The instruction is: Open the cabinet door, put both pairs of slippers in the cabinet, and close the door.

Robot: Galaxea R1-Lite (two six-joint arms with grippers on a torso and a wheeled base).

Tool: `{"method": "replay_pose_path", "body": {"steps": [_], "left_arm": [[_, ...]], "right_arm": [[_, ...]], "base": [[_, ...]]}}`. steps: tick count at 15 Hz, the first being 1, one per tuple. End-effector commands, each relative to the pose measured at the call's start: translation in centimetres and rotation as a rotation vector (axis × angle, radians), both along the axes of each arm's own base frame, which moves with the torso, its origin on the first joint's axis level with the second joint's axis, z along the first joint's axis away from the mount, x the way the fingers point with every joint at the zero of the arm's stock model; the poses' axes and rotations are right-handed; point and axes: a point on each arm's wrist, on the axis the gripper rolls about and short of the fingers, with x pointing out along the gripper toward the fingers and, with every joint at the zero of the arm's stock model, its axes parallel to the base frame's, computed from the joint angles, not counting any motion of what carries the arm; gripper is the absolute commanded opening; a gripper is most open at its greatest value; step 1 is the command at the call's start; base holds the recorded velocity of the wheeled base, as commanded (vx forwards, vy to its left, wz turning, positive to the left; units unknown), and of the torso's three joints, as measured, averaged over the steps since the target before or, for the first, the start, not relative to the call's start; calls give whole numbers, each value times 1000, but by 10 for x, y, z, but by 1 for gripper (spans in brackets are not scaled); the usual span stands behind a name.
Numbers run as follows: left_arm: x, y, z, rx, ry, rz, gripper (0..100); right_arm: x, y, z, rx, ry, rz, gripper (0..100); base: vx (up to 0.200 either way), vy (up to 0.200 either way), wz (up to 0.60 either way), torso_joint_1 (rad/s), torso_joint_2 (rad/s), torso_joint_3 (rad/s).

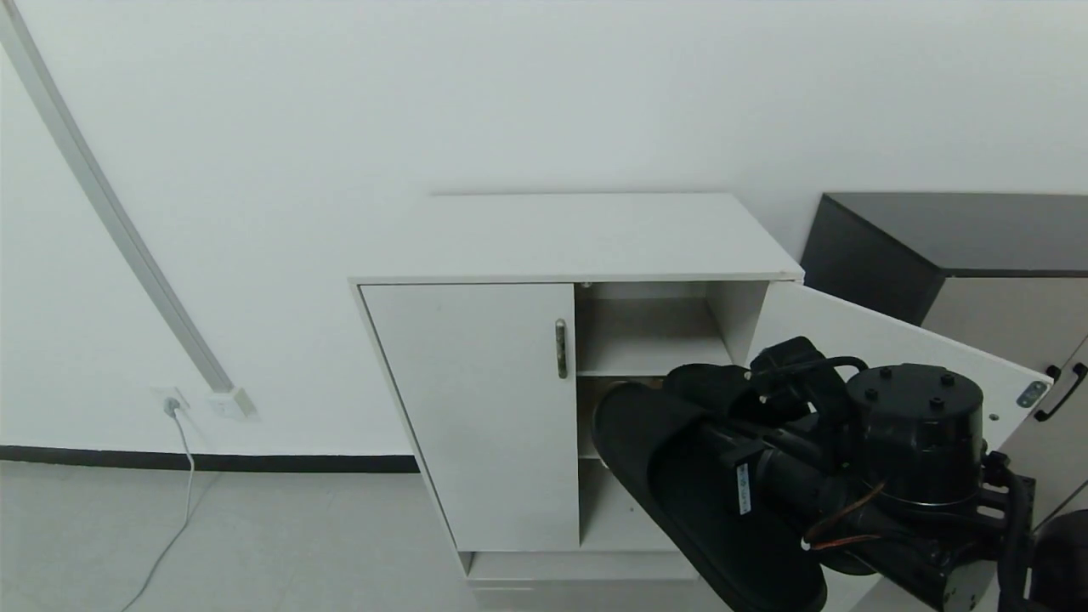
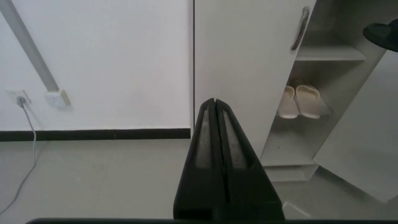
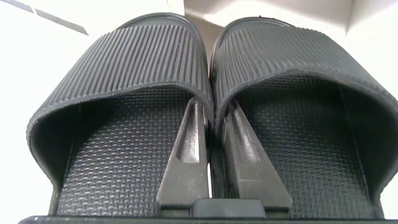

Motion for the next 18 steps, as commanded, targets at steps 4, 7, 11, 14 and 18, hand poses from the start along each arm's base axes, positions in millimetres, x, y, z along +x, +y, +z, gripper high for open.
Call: {"method": "replay_pose_path", "body": {"steps": [4,7,11,14,18], "left_arm": [[0,1,0,-14,0,25,0],[0,0,0,-10,0,19,0],[0,0,0,-10,0,19,0],[0,0,0,-11,0,19,0],[0,0,0,-13,0,19,0]], "right_arm": [[2,3,-7,-12,14,3,0],[4,4,-8,0,0,2,0],[5,4,-9,1,-1,-1,0],[5,4,-9,2,0,-2,0],[5,4,-9,2,0,-2,0]], "base": [[0,0,0,-188,497,312],[0,0,0,-159,474,312],[0,0,0,-141,469,334],[0,0,0,-103,452,341],[0,0,0,-67,446,374]]}}
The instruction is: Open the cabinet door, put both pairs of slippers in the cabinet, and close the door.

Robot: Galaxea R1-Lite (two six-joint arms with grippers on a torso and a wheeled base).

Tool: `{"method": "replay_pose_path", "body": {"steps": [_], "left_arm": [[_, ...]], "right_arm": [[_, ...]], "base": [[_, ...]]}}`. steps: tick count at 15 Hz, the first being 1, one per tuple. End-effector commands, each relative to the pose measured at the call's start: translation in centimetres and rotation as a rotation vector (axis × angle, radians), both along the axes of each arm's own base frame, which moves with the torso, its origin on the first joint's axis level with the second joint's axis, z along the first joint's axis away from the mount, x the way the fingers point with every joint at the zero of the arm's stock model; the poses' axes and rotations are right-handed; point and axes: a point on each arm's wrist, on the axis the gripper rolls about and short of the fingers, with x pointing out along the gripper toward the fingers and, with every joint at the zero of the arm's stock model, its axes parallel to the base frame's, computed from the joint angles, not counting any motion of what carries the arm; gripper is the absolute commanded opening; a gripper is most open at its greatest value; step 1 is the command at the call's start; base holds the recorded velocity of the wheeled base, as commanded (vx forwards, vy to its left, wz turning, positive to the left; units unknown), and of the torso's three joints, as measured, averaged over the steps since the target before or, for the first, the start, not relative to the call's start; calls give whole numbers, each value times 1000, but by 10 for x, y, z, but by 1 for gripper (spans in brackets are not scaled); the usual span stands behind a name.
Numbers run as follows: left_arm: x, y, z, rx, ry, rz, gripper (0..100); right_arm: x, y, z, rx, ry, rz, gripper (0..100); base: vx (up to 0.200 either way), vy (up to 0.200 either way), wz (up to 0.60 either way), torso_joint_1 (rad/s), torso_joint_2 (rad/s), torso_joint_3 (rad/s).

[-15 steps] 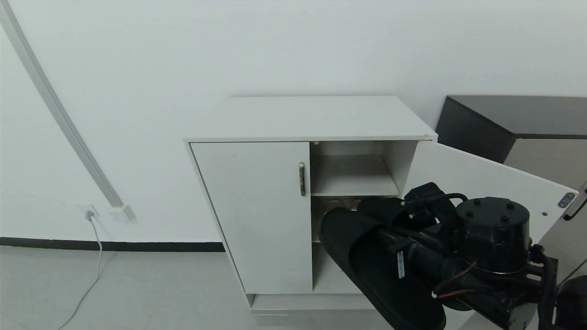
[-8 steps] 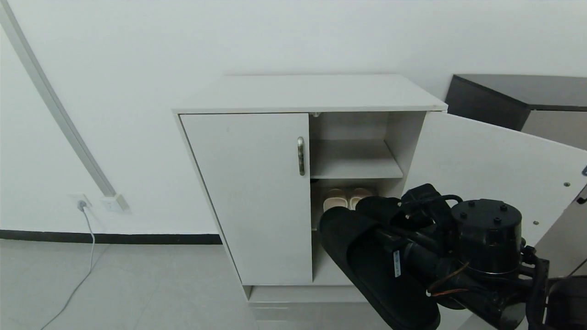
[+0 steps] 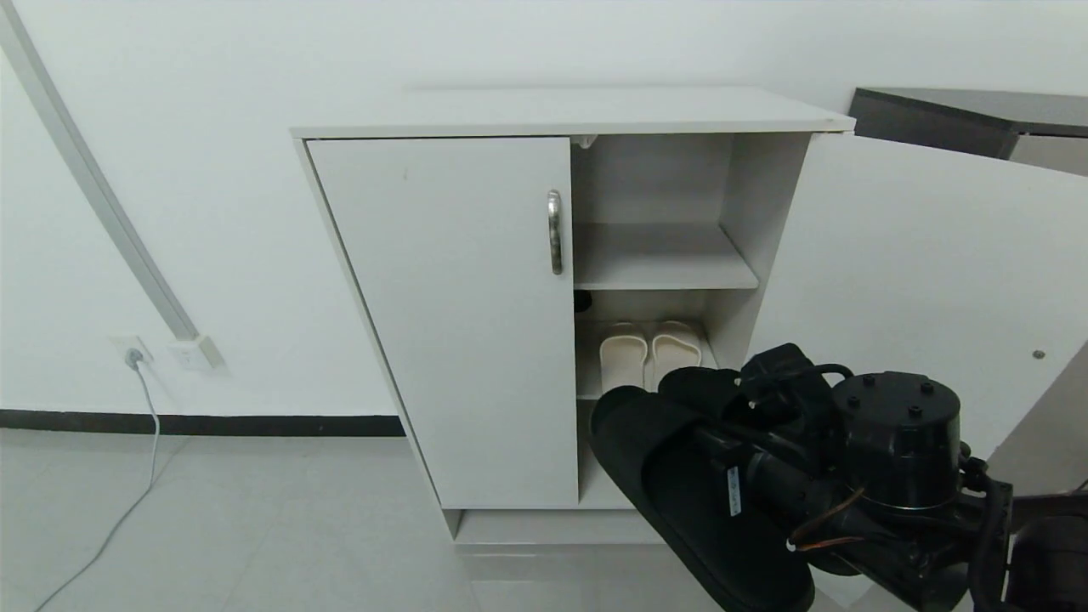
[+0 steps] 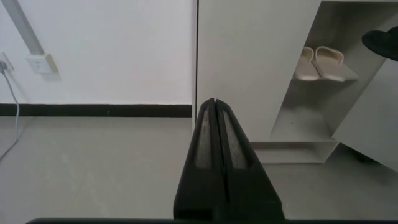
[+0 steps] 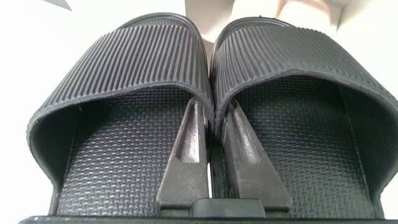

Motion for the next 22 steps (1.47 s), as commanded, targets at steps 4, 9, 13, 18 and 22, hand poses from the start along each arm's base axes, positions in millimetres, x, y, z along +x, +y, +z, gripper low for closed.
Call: {"method": "replay_pose_path", "body": {"steps": [4,9,13,18,22], "left_arm": [[0,0,0,0,1,1,0],[0,0,0,3,1,1,0],[0,0,0,3,1,-1,0],[0,0,0,4,1,-1,0],[0,0,0,4,3,-1,0]], "right_arm": [[-1,-1,-3,-9,8,2,0],[-4,1,-1,6,-17,17,0],[-4,22,19,24,-89,-107,0],[-2,60,58,96,-113,-272,0],[6,71,74,121,-75,-315,0]], "base": [[0,0,0,-12,299,284],[0,0,0,0,15,15],[0,0,0,0,0,0],[0,-120,0,1,2,1],[0,0,0,0,0,0]]}}
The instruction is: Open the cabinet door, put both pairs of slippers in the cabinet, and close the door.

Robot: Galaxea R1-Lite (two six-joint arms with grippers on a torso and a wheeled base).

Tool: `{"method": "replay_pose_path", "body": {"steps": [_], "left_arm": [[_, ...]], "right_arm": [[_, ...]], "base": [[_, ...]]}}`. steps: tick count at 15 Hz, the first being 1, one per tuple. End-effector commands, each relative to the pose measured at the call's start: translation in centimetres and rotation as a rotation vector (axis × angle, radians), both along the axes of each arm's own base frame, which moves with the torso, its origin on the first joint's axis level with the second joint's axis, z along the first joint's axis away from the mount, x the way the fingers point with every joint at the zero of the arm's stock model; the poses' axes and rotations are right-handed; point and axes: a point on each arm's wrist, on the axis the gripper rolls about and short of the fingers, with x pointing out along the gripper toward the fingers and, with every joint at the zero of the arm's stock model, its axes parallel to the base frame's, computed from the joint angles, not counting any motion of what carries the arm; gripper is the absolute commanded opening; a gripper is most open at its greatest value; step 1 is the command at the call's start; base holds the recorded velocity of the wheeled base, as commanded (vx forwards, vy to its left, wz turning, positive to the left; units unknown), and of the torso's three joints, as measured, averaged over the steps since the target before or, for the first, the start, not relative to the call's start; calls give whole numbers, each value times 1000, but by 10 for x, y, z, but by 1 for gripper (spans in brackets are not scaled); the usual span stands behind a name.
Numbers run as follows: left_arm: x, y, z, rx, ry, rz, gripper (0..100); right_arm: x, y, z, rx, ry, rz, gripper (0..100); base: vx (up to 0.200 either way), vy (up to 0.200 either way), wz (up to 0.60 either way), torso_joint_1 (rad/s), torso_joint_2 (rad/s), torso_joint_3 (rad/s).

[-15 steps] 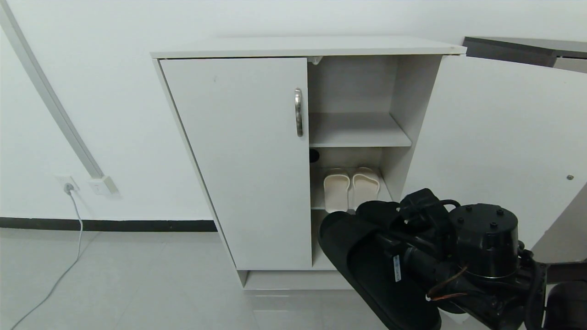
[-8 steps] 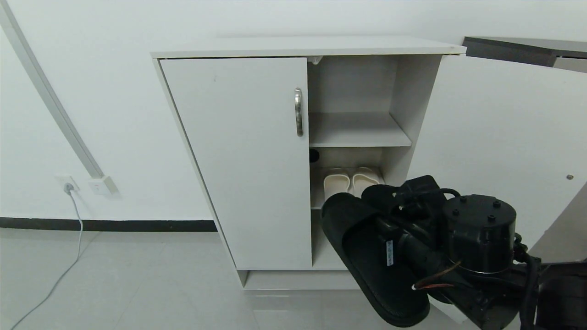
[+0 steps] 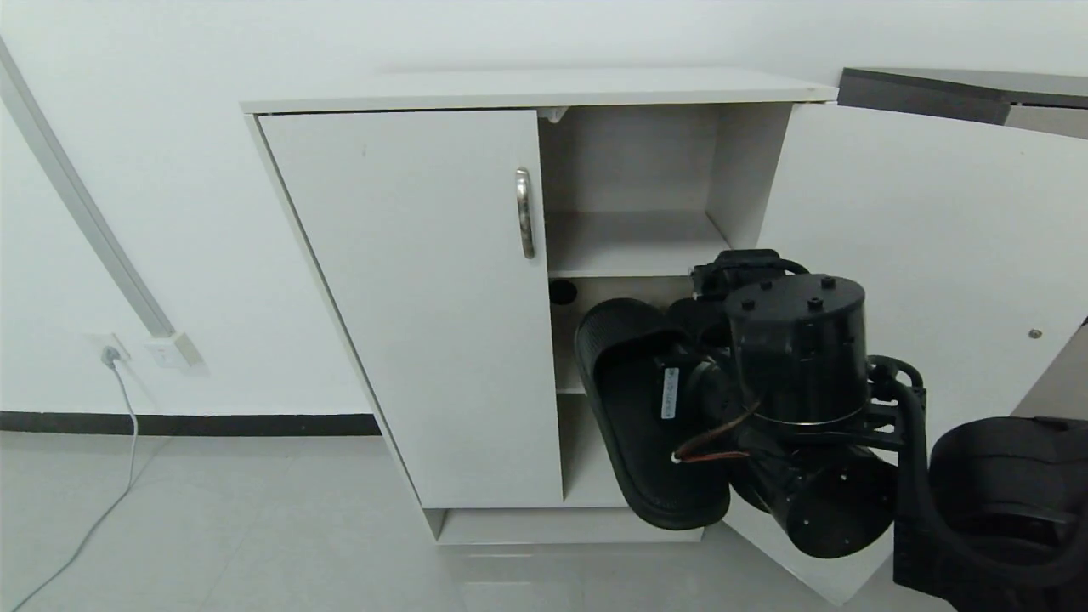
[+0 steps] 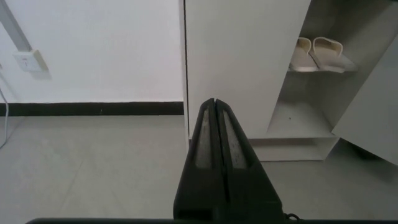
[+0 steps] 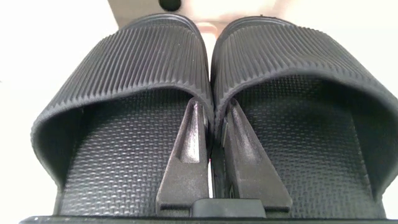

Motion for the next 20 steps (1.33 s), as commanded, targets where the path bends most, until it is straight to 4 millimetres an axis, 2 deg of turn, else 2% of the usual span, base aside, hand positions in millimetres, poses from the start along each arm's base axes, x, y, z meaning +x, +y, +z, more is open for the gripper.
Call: {"method": "replay_pose_path", "body": {"steps": [1,5,9,15,20], "left_arm": [[0,0,0,0,1,1,0],[0,0,0,0,3,1,0],[0,0,0,0,1,1,0],[0,0,0,0,1,1,0],[0,0,0,0,3,1,0]], "right_arm": [[6,8,13,11,-4,-3,0],[24,26,20,-4,-19,-80,0],[43,24,24,-13,-33,-121,0],[43,16,27,-18,-36,-130,0],[41,15,29,-12,-40,-129,0]], "base": [[0,0,0,0,0,0],[0,0,0,0,0,0],[0,0,0,0,0,0],[0,0,0,0,0,0],[200,0,0,0,2,5]]}}
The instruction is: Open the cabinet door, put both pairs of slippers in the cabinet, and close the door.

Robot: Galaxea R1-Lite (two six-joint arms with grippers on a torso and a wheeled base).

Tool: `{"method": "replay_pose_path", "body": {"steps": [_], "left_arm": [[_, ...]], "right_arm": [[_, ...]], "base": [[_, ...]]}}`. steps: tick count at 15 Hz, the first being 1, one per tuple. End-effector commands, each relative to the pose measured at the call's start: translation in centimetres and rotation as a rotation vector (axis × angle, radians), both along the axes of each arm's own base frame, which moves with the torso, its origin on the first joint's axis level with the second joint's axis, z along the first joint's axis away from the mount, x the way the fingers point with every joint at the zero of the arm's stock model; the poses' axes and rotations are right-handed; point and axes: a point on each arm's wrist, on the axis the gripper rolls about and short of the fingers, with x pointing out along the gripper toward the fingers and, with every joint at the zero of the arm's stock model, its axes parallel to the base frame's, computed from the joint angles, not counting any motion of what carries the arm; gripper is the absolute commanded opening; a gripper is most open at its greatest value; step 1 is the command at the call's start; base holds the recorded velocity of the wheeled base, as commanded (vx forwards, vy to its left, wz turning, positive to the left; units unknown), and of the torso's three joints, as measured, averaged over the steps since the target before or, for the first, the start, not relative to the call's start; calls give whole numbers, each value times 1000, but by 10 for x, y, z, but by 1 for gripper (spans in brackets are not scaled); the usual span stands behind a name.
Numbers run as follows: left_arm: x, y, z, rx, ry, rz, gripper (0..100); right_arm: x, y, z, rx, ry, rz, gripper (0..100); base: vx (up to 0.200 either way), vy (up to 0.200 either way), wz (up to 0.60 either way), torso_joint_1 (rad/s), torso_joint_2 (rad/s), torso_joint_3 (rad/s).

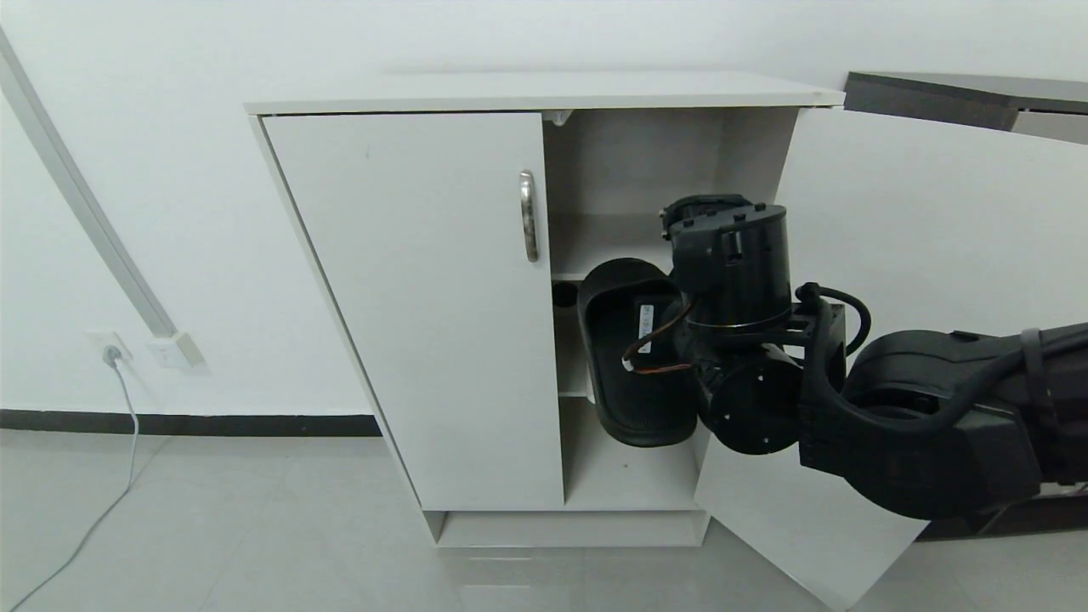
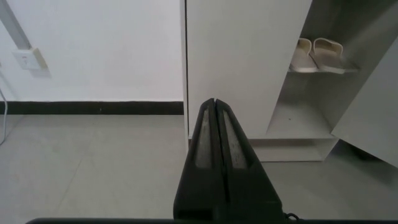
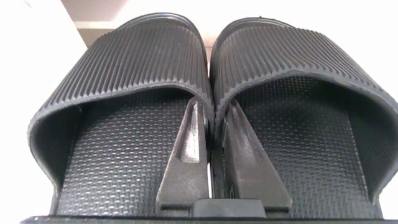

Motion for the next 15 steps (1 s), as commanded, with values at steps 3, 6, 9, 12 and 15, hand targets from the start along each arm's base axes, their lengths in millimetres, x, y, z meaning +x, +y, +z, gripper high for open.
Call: {"method": "replay_pose_path", "body": {"steps": [3,6,9,12,15], "left_arm": [[0,0,0,0,2,1,0],[0,0,0,0,2,1,0],[0,0,0,0,2,1,0],[0,0,0,0,2,1,0],[0,0,0,0,0,1,0]], "right_arm": [[-1,-1,2,6,-5,0,0],[-1,-1,3,10,-7,0,0],[-2,0,3,13,-8,3,0],[1,3,2,12,-7,9,0],[9,8,3,7,-14,8,0]], "base": [[200,0,0,6,1,1],[200,0,0,7,2,5],[200,0,0,1,4,4],[0,0,0,0,0,0],[0,0,0,0,0,0]]}}
